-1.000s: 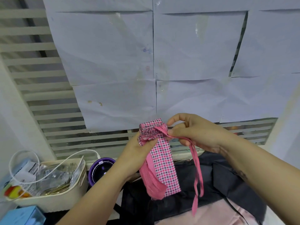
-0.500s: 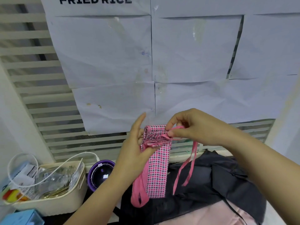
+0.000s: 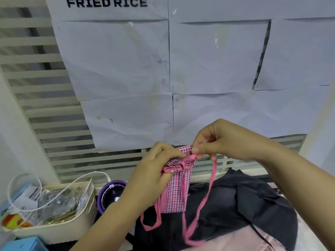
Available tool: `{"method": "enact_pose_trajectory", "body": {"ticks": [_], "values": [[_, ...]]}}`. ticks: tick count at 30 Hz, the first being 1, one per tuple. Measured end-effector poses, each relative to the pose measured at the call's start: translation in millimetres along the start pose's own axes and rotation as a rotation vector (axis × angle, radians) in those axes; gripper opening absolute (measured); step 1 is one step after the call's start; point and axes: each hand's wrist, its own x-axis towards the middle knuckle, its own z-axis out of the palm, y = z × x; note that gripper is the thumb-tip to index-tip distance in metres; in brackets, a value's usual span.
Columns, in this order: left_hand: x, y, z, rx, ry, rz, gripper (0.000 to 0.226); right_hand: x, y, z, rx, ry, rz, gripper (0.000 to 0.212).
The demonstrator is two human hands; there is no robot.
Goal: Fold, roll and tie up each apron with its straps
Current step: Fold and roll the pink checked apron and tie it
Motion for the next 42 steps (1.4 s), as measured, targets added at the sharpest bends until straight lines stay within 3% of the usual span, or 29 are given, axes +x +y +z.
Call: {"method": "enact_pose_trajectory", "body": {"ticks": [3,11,17,26,33,37,42], "values": [[4,-1,-3,-0.015,0.019,-0.025,0.052,0,0,1,-0.006,-0.038,-0.017,0.005],[6,-2,-1,-0.063,-0.035,-0.074,0.055,4,-5,-4,-0.157,-0.11,-0.012,0.011],[6,-2,-2,-0.056,-0.04,-0.087,0.061,8,-2,1,0.097,-0.119,0.046,0.015],[11,0,-4,-0.06,0.036,-0.166,0.062,7,8,16,0.359,0.108,0.09,0.017],[11,3,-6,-0.1,0.023,-0.13,0.077,19,16,26,0.749,-0.048,0.201,0.007],[7,1,-4,-0.135,0.087,-0.119,0.062,21,20,34,0.636,-0.098,0.261,0.011],[6,5,-8,-0.178,0.102,-0.152,0.065,26,29,47,0.315,-0.014,0.29,0.024]]}}
